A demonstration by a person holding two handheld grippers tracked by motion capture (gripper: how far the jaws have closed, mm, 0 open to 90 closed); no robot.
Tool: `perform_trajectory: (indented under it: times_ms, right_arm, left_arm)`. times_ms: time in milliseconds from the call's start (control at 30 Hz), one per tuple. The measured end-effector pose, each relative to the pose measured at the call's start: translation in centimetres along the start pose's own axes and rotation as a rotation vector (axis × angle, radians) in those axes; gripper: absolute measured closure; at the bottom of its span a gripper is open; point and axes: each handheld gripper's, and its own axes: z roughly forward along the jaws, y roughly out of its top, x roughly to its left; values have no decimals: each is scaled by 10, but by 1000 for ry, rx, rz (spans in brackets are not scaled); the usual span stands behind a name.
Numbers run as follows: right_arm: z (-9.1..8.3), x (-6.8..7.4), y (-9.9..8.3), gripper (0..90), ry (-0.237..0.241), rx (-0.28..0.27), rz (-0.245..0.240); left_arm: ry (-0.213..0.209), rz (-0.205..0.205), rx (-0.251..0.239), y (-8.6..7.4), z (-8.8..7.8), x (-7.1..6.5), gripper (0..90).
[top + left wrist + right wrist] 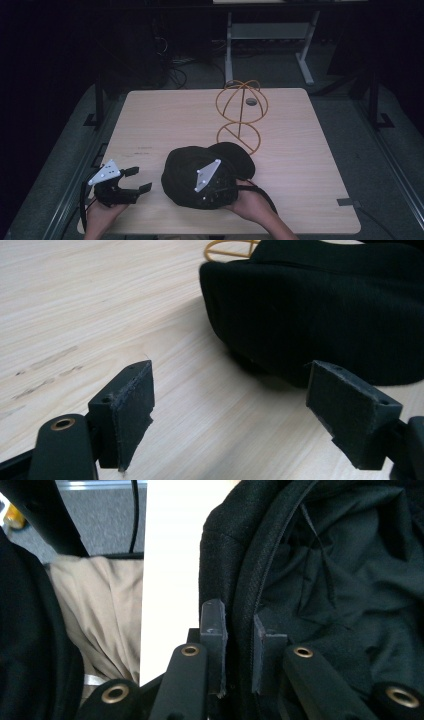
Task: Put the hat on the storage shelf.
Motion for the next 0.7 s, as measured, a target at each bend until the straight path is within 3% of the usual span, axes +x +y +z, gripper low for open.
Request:
perform_trajectory:
  times_ms: [200,600,700]
  right_arm:
    - [-18,-8,2,786,8,-57,23]
    - [-48,-16,11,787,1,-114,37]
    - [-56,-14,15,787,-10,-129,31]
  left_arm:
    - [-47,60,-34,7,3,-11,187]
    - [-138,110,-52,23,21,-32,183]
    - [-152,108,-52,26,28,-35,176]
